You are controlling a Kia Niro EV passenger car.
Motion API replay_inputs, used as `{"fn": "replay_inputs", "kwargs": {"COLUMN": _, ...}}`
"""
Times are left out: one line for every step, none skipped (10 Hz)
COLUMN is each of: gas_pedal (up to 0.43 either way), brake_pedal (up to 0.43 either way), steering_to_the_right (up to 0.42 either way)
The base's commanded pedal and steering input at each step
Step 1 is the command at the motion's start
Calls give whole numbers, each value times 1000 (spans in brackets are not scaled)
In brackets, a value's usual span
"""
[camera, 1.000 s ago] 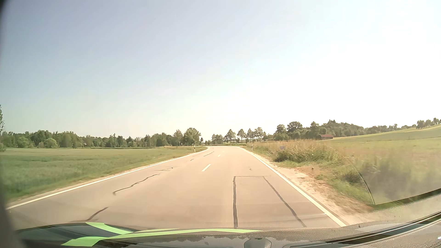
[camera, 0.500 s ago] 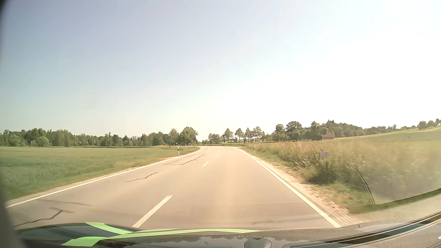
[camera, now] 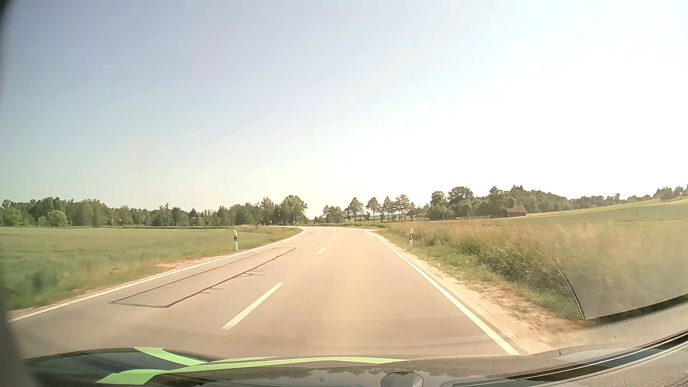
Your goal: Follow the waypoints while adhering to traffic rules and regulations
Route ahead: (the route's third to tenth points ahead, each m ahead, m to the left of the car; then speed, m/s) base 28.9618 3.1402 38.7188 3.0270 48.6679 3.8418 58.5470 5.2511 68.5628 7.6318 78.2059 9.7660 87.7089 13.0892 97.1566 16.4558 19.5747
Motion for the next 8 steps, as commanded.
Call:
{"fn": "replay_inputs", "kwargs": {"gas_pedal": 228, "brake_pedal": 0, "steering_to_the_right": -6}}
{"fn": "replay_inputs", "kwargs": {"gas_pedal": 220, "brake_pedal": 0, "steering_to_the_right": -7}}
{"fn": "replay_inputs", "kwargs": {"gas_pedal": 189, "brake_pedal": 0, "steering_to_the_right": -9}}
{"fn": "replay_inputs", "kwargs": {"gas_pedal": 157, "brake_pedal": 0, "steering_to_the_right": -9}}
{"fn": "replay_inputs", "kwargs": {"gas_pedal": 157, "brake_pedal": 0, "steering_to_the_right": -10}}
{"fn": "replay_inputs", "kwargs": {"gas_pedal": 157, "brake_pedal": 0, "steering_to_the_right": -10}}
{"fn": "replay_inputs", "kwargs": {"gas_pedal": 157, "brake_pedal": 0, "steering_to_the_right": -9}}
{"fn": "replay_inputs", "kwargs": {"gas_pedal": 157, "brake_pedal": 0, "steering_to_the_right": -10}}
